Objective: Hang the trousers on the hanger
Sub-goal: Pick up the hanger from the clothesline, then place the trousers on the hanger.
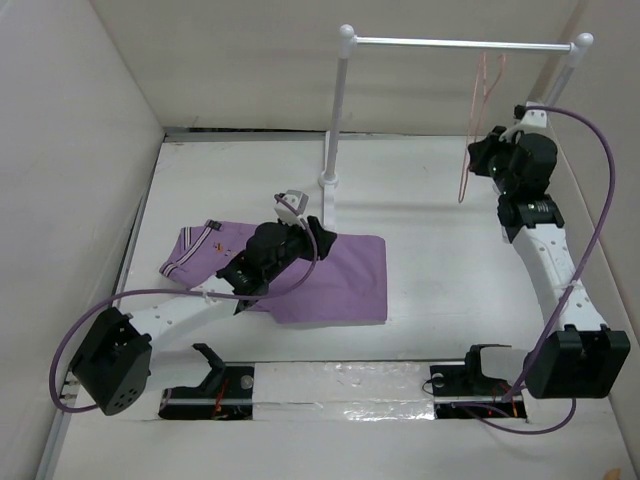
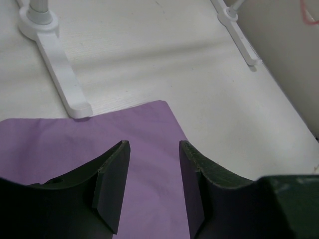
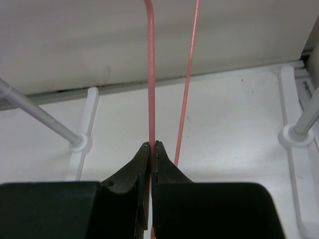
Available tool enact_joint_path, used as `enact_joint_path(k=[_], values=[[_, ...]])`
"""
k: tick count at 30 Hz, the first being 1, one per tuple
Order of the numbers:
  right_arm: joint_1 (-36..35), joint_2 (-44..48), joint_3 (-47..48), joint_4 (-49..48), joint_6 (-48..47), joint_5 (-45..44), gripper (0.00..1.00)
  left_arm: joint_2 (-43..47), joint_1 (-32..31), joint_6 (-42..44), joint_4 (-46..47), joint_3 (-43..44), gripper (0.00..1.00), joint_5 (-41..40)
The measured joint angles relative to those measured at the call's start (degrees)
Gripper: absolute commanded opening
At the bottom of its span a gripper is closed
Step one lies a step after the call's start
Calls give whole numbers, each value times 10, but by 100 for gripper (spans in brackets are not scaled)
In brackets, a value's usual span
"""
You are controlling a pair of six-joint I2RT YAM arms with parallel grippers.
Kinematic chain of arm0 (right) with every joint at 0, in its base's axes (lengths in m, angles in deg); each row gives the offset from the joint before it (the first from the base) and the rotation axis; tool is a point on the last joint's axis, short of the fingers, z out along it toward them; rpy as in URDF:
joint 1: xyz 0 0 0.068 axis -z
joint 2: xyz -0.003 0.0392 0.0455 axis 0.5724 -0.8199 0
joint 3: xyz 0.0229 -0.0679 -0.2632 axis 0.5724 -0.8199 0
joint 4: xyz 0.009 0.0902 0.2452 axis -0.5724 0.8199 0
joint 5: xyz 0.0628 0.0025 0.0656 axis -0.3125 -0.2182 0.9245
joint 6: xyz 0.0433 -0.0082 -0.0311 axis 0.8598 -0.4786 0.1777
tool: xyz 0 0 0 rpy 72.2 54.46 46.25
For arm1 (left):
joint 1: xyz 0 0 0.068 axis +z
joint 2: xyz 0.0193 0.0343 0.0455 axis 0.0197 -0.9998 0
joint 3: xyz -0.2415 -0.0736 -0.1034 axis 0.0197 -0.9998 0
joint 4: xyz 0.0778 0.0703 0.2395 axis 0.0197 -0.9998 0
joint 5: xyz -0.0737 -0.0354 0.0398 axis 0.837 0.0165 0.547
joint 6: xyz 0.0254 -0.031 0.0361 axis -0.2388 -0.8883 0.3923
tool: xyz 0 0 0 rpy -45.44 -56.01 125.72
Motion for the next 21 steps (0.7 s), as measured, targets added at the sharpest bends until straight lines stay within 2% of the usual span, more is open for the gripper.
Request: enact_joint_path(k=[4, 12, 17, 21], values=[[-18, 38, -104, -9, 7, 0, 0, -23, -17, -4, -21, 38, 40, 4], [-90, 131, -302, -21, 17, -1, 0, -162, -158, 16, -62, 259, 40, -90], [-112, 191, -377, -19, 19, -1, 0, -262, -170, 15, -80, 351, 40, -100], [-127, 245, -419, -19, 28, 0, 0, -333, -170, 6, -96, 400, 45, -103]])
